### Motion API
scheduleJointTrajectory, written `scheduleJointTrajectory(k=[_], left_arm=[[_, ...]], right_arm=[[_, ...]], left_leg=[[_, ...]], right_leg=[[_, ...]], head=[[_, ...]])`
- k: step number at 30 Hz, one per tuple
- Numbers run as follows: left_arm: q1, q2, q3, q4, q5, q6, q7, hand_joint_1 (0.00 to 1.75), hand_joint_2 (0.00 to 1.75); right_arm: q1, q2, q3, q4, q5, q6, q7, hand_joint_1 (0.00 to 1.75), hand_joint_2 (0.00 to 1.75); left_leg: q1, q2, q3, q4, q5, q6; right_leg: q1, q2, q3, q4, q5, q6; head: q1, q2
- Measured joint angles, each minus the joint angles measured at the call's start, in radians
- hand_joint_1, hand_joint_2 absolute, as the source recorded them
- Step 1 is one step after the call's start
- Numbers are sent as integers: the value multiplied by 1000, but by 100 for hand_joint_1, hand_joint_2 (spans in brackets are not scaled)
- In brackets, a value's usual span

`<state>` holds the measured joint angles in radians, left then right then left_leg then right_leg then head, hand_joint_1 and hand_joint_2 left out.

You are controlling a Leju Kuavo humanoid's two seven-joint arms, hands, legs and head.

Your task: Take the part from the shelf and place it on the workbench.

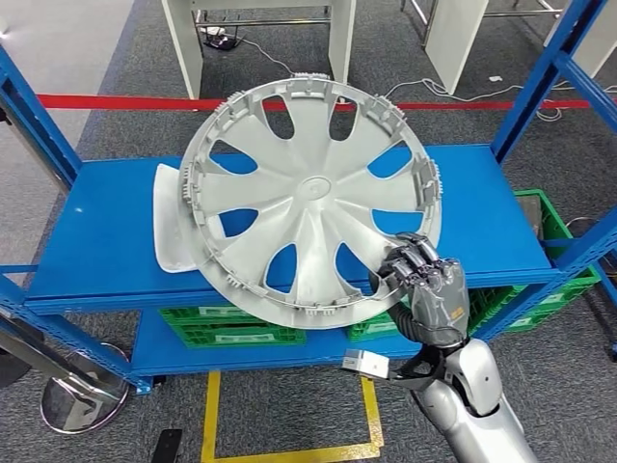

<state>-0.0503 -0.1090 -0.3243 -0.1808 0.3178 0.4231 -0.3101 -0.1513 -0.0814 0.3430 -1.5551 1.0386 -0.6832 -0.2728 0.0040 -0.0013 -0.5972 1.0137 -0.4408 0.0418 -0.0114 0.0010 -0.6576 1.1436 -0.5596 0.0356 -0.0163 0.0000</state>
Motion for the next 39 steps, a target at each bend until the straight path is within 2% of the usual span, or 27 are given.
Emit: scheduleJointTrajectory(k=[2, 3, 4, 5, 7, 8, 9, 12, 13, 15, 17, 18, 19, 20, 22, 24, 25, 27, 28, 29, 32, 33, 34, 35, 36, 37, 39], left_arm=[[-1, 0, 0, 0, 0, -2, 0, 0, 175], [-1, 0, 0, 0, 0, -4, 0, 0, 175], [-1, 0, 1, 0, 0, -8, 0, 0, 175], [-1, 0, 1, 0, 0, -11, 0, 0, 175], [-1, 0, 1, 0, -2, -14, 3, 0, 175], [-1, 0, 1, 0, -3, -15, 5, 0, 175], [-1, 0, 1, 0, -5, -17, 7, 0, 175], [1, 5, 1, 1, -7, -24, 7, 0, 175], [2, 8, 1, 1, -9, -28, 6, 0, 175], [1, 12, 1, 2, -18, -36, 5, 0, 175], [-1, 15, 1, 2, -27, -40, 5, 0, 175], [-3, 17, 0, 2, -31, -40, 6, 0, 175], [-5, 18, -1, 2, -36, -40, 7, 0, 175], [-8, 19, -2, 2, -40, -40, 8, 0, 175], [-15, 23, -6, 2, -47, -40, 12, 0, 175], [-23, 26, -9, 2, -53, -40, 14, 0, 175], [-26, 27, -11, 2, -55, -41, 16, 0, 175], [-27, 27, -12, 2, -57, -43, 18, 0, 175], [-27, 27, -13, 2, -58, -44, 19, 0, 175], [-27, 26, -14, 2, -59, -45, 19, 0, 175], [-28, 25, -18, 2, -64, -52, 22, 0, 175], [-28, 24, -20, 2, -66, -54, 23, 0, 175], [-28, 24, -22, 2, -67, -55, 25, 0, 175], [-28, 23, -24, 2, -67, -55, 25, 0, 175], [-28, 23, -26, 2, -68, -56, 25, 0, 175], [-27, 23, -27, 2, -68, -57, 26, 0, 175], [-27, 22, -30, 2, -72, -58, 26, 0, 175]], right_arm=[[4, 0, 0, -2, -3, 0, 0, 175, 175], [7, -1, 0, -3, -6, 0, 0, 175, 175], [11, -1, 0, -4, -12, 0, 0, 175, 175], [15, -1, 1, -8, -19, 0, 0, 175, 175], [22, -2, 1, -22, -35, 0, 0, 175, 175], [26, -2, 1, -33, -43, 0, 0, 175, 175], [32, -3, 1, -45, -52, 1, 0, 175, 175], [59, -6, 1, -85, -75, 4, -4, 175, 175], [69, -7, 1, -98, -78, 6, -5, 175, 175], [92, -12, 1, -122, -82, 16, -6, 175, 175], [117, -19, 1, -140, -92, 28, -8, 175, 175], [130, -23, 1, -147, -99, 32, -13, 175, 175], [143, -25, 0, -153, -106, 34, -18, 175, 175], [156, -28, 0, -160, -111, 35, -23, 175, 175], [182, -32, -2, -177, -118, 35, -33, 175, 175], [202, -36, -3, -197, -121, 34, -40, 175, 175], [211, -37, -5, -208, -120, 34, -42, 175, 175], [230, -40, -11, -229, -115, 34, -41, 175, 175], [240, -42, -15, -238, -113, 33, -41, 175, 175], [248, -45, -19, -245, -110, 33, -41, 175, 175], [270, -54, -29, -261, -96, 32, -39, 175, 175], [280, -56, -33, -266, -88, 31, -38, 175, 175], [292, -58, -38, -273, -81, 31, -37, 175, 175], [305, -60, -43, -281, -73, 30, -37, 175, 175], [317, -63, -48, -290, -69, 30, -36, 175, 175], [327, -66, -52, -300, -65, 29, -36, 175, 175], [345, -73, -63, -322, -63, 28, -35, 175, 175]], left_leg=[[-1, 2, -13, 1, 9, 3], [-2, 2, -19, 1, 14, 4], [-2, 2, -24, 2, 19, 3], [-2, 1, -29, 2, 23, 1], [-3, 0, -37, 5, 32, -6], [-5, -1, -40, 6, 37, -11], [-6, -2, -43, 7, 42, -17], [-7, -2, -51, 8, 50, -34], [-6, -3, -58, 22, 30, -40], [-3, -2, -83, 108, -56, -50], [-1, -1, -107, 237, -139, -56], [0, -1, -106, 277, -151, -57], [0, -1, -89, 283, -142, -56], [0, -2, -55, 252, -118, -53], [-3, -2, 44, 118, -82, -41], [-9, -3, 114, 4, -88, -29], [-12, -3, 124, -19, -95, -25], [-13, -2, 120, -31, -83, -15], [-12, 0, 115, -35, -74, -8], [-9, 2, 107, -39, -63, -2], [-9, 6, 70, -38, -32, 8], [-10, 6, 56, -36, -22, 8], [-11, 6, 41, -33, -13, 8], [-11, 6, 27, -29, -5, 6], [-11, 6, 14, -24, 2, 4], [-12, 5, 2, -19, 8, 0], [-14, 5, -14, -8, 20, -9]], right_leg=[[0, 0, -46, 133, -64, 3], [0, 0, -50, 162, -71, 4], [0, 0, -33, 149, -59, 3], [0, -1, 5, 95, -34, 2], [1, -1, 105, -57, 8, -3], [2, -1, 138, -110, 19, -5], [3, 0, 153, -137, 21, -7], [1, 0, 139, -142, 35, -24], [0, -1, 133, -143, 43, -33], [-3, -4, 118, -145, 61, -45], [-1, -6, 95, -144, 77, -48], [0, -7, 83, -142, 85, -48], [1, -7, 71, -140, 93, -47], [2, -7, 60, -138, 100, -46], [3, -6, 42, -134, 113, -41], [3, -6, 33, -132, 126, -30], [2, -7, 31, -133, 134, -23], [-1, -6, 28, -135, 144, -9], [-1, -5, 22, -128, 130, -4], [-2, -4, 11, -104, 101, 1], [-3, -3, -40, 71, -31, 10], [-3, -3, -46, 122, -47, 12], [-3, -3, -37, 141, -39, 12], [-3, -3, -11, 124, -15, 12], [-3, -3, 32, 73, 13, 11], [-3, -3, 85, 1, 26, 9], [-1, -2, 170, -125, 18, 3]], head=[[0, 0], [0, 0], [0, 0], [0, 0], [0, 0], [0, 0], [0, 0], [0, 0], [-1, 0], [-4, 0], [-5, 0], [-5, 0], [-6, 0], [-6, 0], [-5, 0], [-5, 0], [-5, 0], [-5, 0], [-4, 0], [-2, 0], [1, 0], [1, 0], [1, 0], [1, 0], [1, 0], [1, 0], [0, 0]])
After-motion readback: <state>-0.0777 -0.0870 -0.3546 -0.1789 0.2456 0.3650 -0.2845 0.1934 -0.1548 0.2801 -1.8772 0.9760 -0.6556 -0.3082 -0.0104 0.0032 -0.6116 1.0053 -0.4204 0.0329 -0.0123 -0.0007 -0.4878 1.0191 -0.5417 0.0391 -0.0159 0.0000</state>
